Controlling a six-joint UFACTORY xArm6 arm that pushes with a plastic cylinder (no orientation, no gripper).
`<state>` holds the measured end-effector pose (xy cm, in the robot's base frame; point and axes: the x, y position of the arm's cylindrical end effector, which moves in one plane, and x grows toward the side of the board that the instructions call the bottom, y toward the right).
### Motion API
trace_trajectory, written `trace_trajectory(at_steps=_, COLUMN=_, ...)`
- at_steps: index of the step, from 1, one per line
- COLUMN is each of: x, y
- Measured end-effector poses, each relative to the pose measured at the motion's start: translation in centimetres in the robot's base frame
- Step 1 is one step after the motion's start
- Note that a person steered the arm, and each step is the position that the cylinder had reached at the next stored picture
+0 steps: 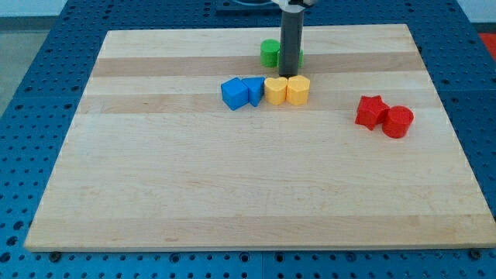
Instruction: Slide the red circle and red star bit a up
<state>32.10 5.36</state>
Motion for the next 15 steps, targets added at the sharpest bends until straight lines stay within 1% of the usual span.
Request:
trace_trajectory(at_steps=2, x=-0.6, y=0.5)
trace_trajectory(at_steps=3, x=-0.1, y=1.8)
trace_trajectory(at_steps=5, x=1.7, y=6.8)
trace_trajectory(at_steps=9, x=10.4, y=7.3)
trace_trajectory(at_steps=10, x=13.8, y=7.3)
trace_trajectory(at_steps=11, x=16.9, y=8.5)
trace_trajectory(at_steps=12, x=17.6, y=12.9)
trace_trajectory(at_steps=13, x=17.5, y=15.4)
trace_trajectory(at_steps=15, x=16.5, y=18.1)
